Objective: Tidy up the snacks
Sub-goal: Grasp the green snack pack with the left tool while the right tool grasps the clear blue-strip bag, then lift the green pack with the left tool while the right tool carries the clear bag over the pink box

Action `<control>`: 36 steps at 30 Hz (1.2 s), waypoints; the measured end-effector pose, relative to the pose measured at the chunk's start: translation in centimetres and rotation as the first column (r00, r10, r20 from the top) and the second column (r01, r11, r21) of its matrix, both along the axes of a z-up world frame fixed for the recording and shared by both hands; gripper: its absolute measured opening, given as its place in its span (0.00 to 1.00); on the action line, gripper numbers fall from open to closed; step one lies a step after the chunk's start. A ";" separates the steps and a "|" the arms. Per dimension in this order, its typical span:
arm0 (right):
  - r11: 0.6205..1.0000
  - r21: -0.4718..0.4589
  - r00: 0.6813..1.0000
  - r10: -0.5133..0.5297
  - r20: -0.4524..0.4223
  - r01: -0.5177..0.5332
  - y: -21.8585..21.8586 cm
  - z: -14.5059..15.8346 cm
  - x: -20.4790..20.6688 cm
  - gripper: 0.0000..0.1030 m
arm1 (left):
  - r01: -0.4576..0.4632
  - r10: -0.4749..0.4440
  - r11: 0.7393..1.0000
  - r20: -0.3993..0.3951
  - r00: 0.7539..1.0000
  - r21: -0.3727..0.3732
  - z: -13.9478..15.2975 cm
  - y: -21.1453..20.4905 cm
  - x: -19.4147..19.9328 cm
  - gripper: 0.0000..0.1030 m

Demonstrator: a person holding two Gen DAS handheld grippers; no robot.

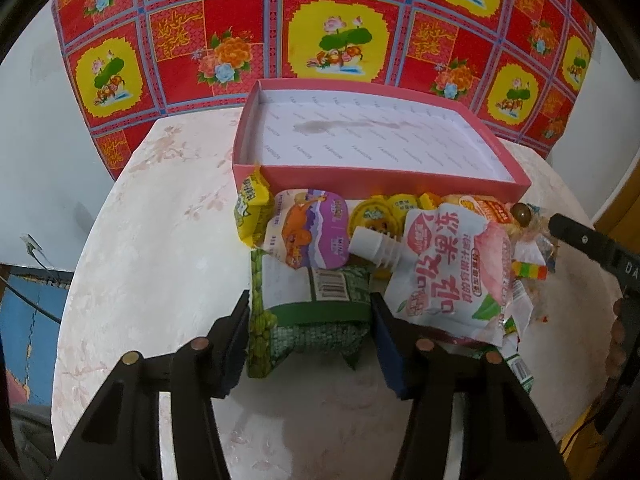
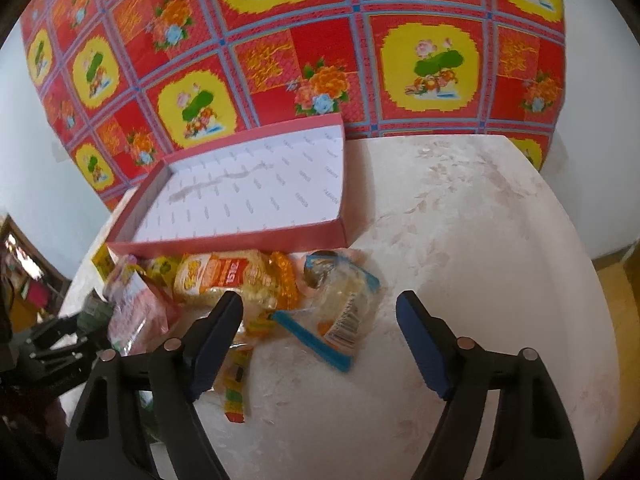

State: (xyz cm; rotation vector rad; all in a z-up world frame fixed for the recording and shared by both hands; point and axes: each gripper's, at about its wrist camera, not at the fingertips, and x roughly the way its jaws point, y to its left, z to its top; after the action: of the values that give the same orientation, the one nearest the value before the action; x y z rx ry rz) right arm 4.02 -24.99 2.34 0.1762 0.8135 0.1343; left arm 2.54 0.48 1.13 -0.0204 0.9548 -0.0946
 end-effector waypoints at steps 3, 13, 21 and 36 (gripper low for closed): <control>0.999 0.011 0.999 -0.034 -0.004 0.034 -0.7 0.1 0.2 0.69 | 0.007 -0.007 1.000 0.003 1.000 0.005 0.0 -0.1 -0.1 0.52; 1.000 0.020 0.996 0.006 -0.087 -0.005 0.1 -1.8 1.6 0.33 | 0.035 -0.034 0.999 0.008 0.999 -0.015 0.5 -0.3 -0.4 0.45; 1.000 0.027 0.997 0.006 -0.070 -0.004 -0.2 -1.1 0.8 0.30 | 0.072 -0.072 0.997 0.042 0.997 -0.021 2.2 -1.2 -1.4 0.45; 0.995 0.017 0.995 0.098 -0.035 -0.098 1.2 2.1 0.0 0.29 | 0.049 -0.046 0.998 0.085 0.995 -0.030 5.7 -1.6 0.0 0.45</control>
State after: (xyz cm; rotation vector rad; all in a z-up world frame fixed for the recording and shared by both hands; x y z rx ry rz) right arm 4.05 -23.82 4.41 0.1531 0.8575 0.2302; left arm 2.54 -1.10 6.85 -0.0229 0.8699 -0.1538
